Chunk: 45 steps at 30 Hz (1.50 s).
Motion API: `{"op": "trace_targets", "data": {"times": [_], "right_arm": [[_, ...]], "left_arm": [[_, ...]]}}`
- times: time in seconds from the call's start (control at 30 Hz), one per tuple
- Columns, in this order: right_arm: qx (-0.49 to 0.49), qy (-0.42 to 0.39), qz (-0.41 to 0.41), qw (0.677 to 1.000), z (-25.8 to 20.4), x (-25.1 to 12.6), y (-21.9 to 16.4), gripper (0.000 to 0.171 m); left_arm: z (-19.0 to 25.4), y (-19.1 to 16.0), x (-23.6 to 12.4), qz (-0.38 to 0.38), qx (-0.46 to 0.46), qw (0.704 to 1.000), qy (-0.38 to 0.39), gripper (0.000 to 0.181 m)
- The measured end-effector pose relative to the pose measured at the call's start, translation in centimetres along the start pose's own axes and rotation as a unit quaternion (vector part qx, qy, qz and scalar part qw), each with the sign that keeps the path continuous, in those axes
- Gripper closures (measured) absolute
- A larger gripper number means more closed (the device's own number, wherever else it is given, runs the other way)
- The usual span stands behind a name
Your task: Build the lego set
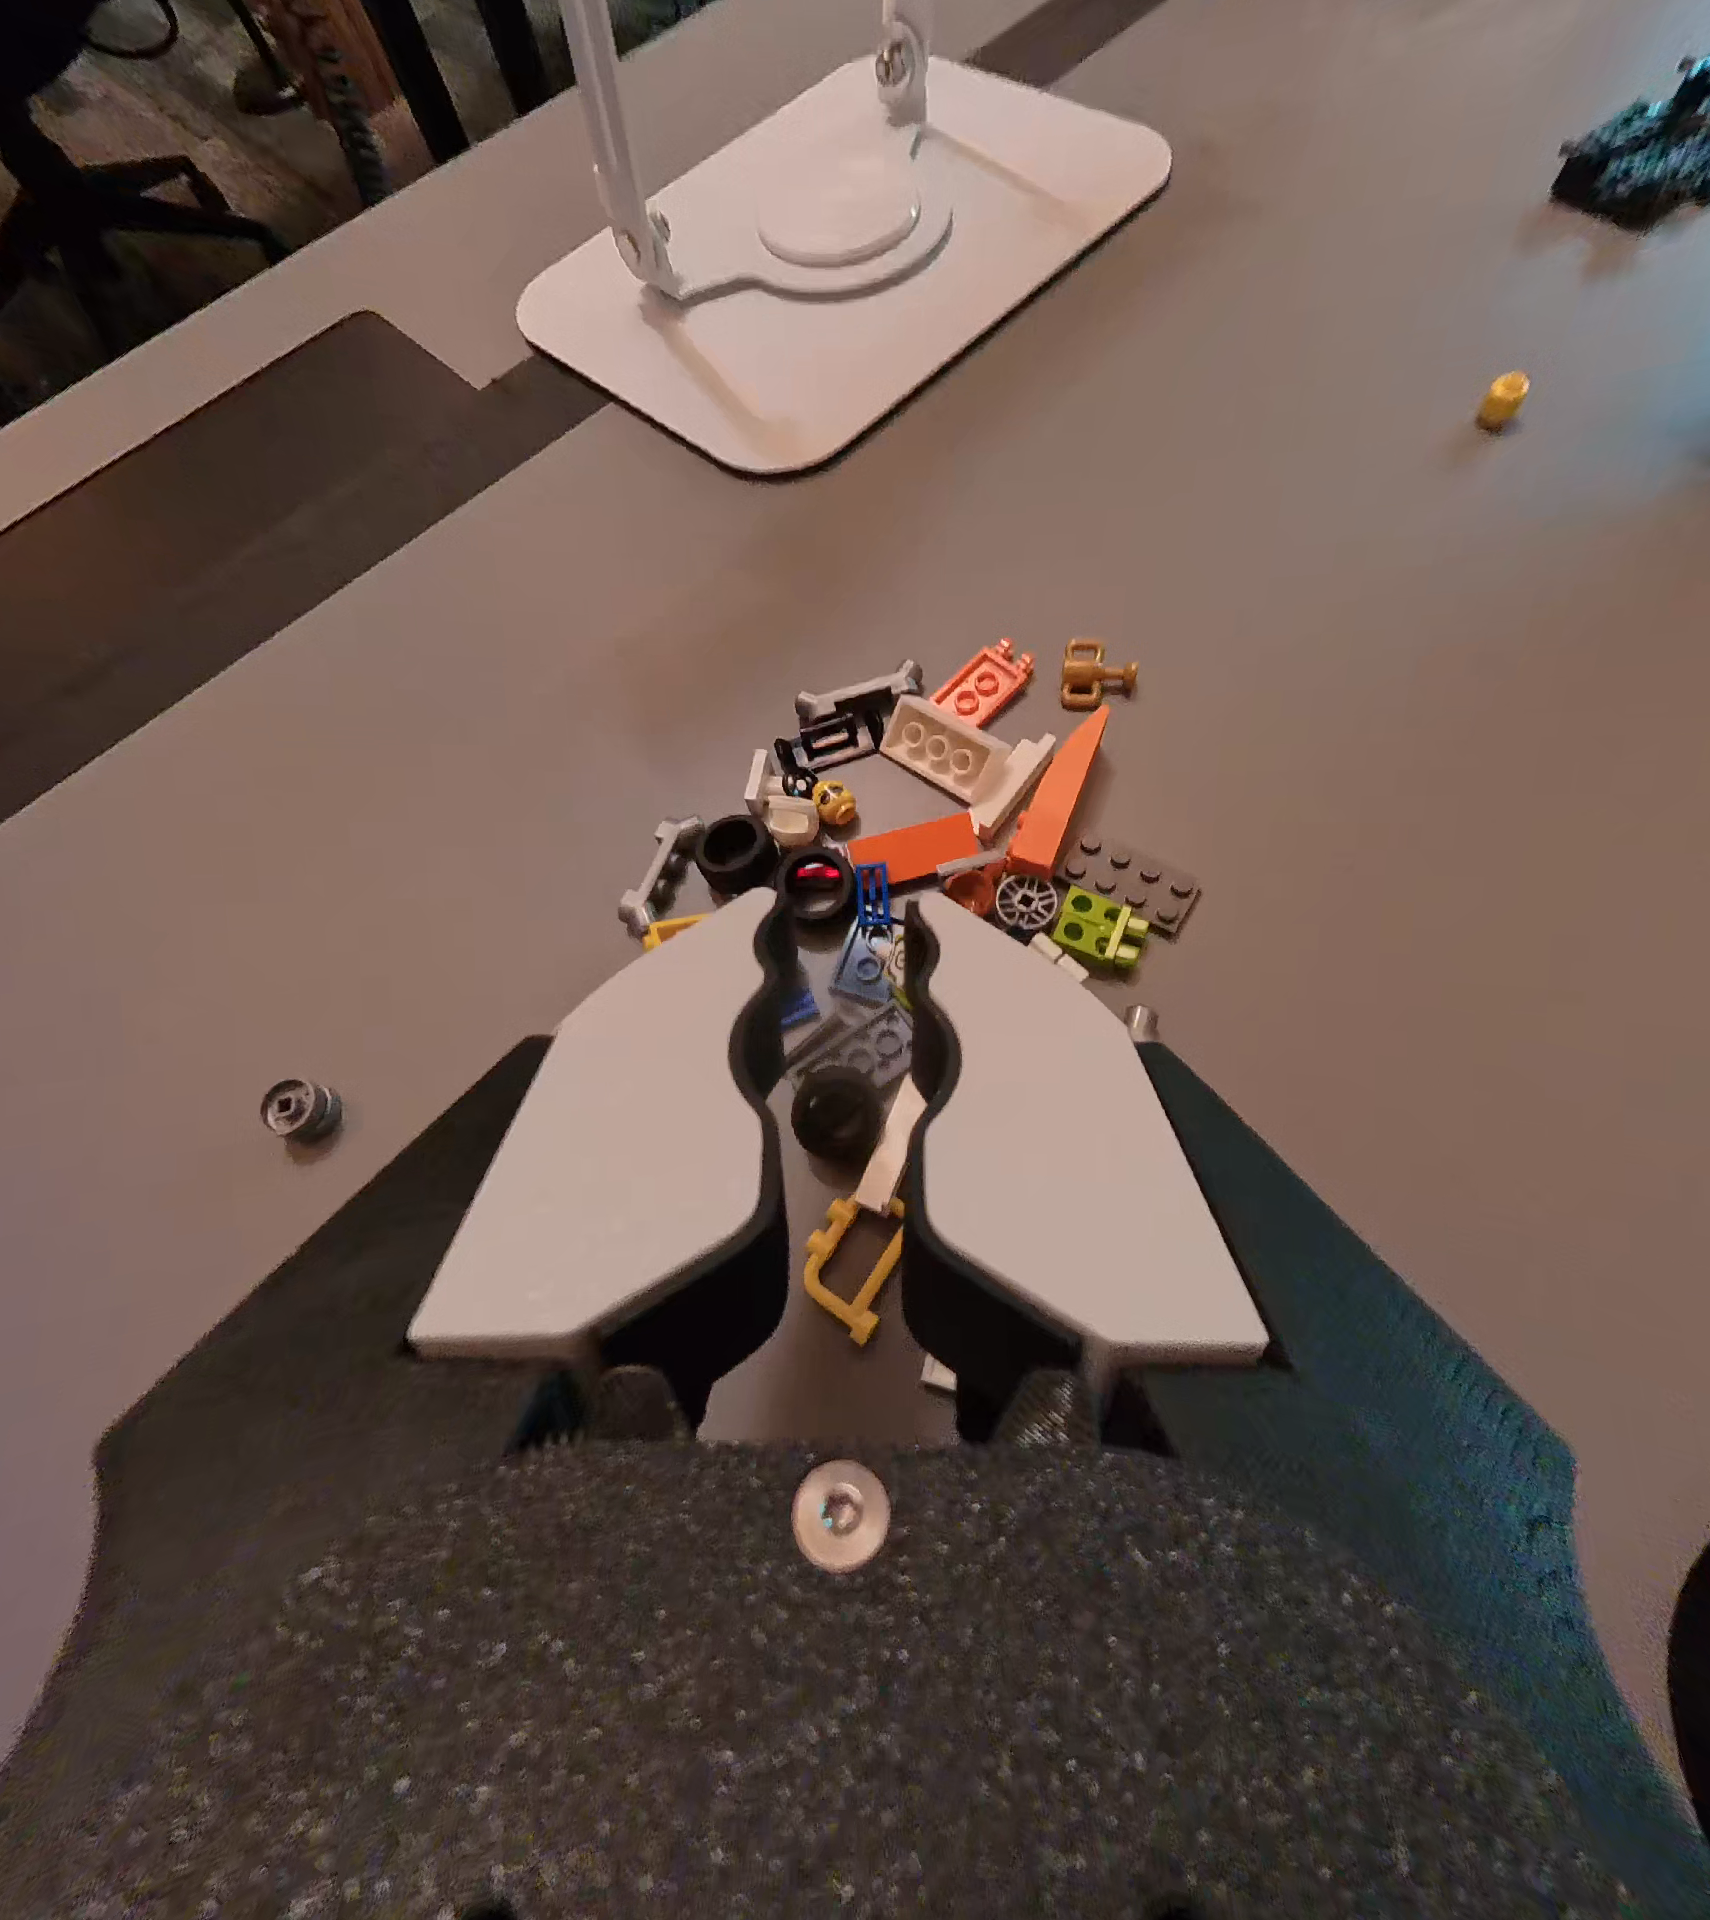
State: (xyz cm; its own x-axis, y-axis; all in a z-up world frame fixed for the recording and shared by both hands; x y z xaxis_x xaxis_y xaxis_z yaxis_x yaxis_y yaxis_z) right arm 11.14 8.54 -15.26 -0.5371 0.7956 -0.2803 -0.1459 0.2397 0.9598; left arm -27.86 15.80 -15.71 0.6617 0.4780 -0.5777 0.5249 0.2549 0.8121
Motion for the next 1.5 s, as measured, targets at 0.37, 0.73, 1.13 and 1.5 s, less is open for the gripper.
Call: {"op": "trace_targets", "data": {"times": [0.37, 0.73, 1.13, 1.5], "right_arm": [[0.007, -0.001, -0.003, 1.0, 0.2, 0.1, -0.1, 0.171], [0.004, 0.002, -0.015, 1.0, 0.3, 0.3, -0.6, 0.171], [-0.007, 0.005, -0.022, 1.0, -0.2, 0.4, -0.7, 0.171], [-0.007, 0.005, -0.026, 1.0, -0.4, 0.6, -0.9, 0.171]], "left_arm": [[0.8, -1.2, 2.9, -0.115, 0.042, 0.99, -0.072, 0.158], [0.4, -0.4, 3.4, -0.114, 0.098, 0.988, -0.031, 0.181], [2.5, 0.4, 2.0, -0.056, 0.131, 0.99, 0.016, 0.181], [4.5, 0.6, 2.4, -0.005, 0.162, 0.986, 0.022, 0.181]]}}
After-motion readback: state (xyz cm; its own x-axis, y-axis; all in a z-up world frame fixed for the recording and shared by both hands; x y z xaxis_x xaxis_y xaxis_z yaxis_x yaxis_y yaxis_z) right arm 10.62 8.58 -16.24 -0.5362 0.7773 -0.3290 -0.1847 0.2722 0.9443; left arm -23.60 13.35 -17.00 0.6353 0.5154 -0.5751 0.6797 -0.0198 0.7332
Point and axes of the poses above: each gripper's, where its closed fingertips meet, x out along the fingers, y out of its top, z = x × y across the jaws, the point moved 9 cm from there along -x, back along the fingers, and after that the axes turned 3 degrees about -y, right-handed, at the moved point
